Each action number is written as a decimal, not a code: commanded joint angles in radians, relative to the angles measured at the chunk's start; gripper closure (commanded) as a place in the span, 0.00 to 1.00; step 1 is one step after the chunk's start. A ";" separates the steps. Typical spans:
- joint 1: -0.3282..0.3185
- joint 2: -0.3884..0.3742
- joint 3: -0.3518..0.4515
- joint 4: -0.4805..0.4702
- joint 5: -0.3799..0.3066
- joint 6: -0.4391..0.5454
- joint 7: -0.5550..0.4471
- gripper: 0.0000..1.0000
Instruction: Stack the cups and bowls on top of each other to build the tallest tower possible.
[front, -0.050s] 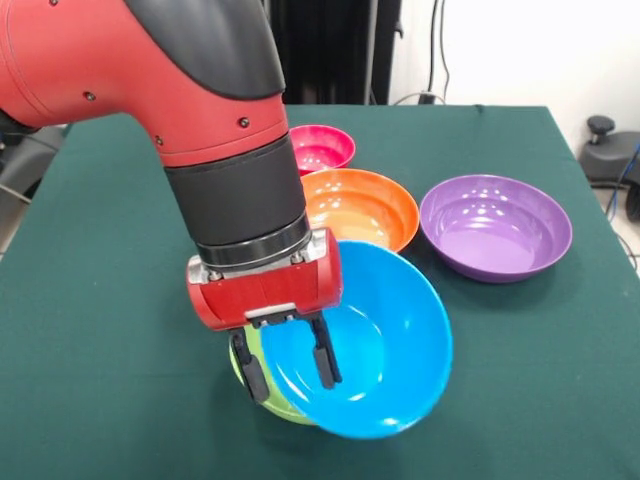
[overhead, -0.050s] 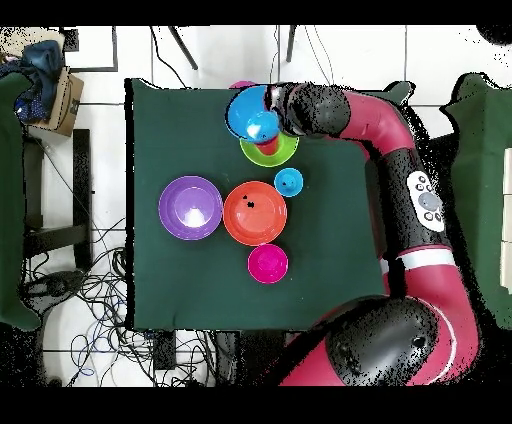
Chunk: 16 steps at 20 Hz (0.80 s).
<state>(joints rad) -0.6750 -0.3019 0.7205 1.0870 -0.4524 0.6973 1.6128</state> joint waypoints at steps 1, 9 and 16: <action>0.015 0.025 -0.074 -0.007 -0.007 0.088 -0.035 0.00; 0.009 0.013 -0.075 0.025 -0.006 0.090 -0.053 0.00; 0.005 0.006 -0.073 0.037 0.003 0.089 -0.055 0.00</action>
<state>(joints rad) -0.6771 -0.2980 0.6953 1.0859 -0.4524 0.6973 1.6128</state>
